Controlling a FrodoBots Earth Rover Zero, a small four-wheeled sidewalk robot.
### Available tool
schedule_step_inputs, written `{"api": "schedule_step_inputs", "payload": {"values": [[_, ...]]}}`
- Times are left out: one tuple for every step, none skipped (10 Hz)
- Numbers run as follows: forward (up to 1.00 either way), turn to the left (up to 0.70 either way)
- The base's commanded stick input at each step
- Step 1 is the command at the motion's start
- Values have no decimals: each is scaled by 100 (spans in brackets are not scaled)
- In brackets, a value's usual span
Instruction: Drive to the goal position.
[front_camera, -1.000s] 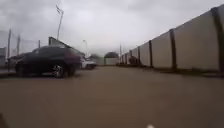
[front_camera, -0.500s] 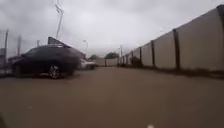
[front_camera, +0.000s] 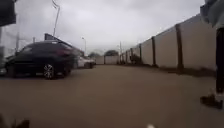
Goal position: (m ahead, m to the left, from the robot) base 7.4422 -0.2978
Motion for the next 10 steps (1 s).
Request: {"api": "schedule_step_inputs", "payload": {"values": [[70,0],[70,0],[70,0],[70,0],[70,0],[70,0],[70,0],[70,0],[70,0],[70,2]]}}
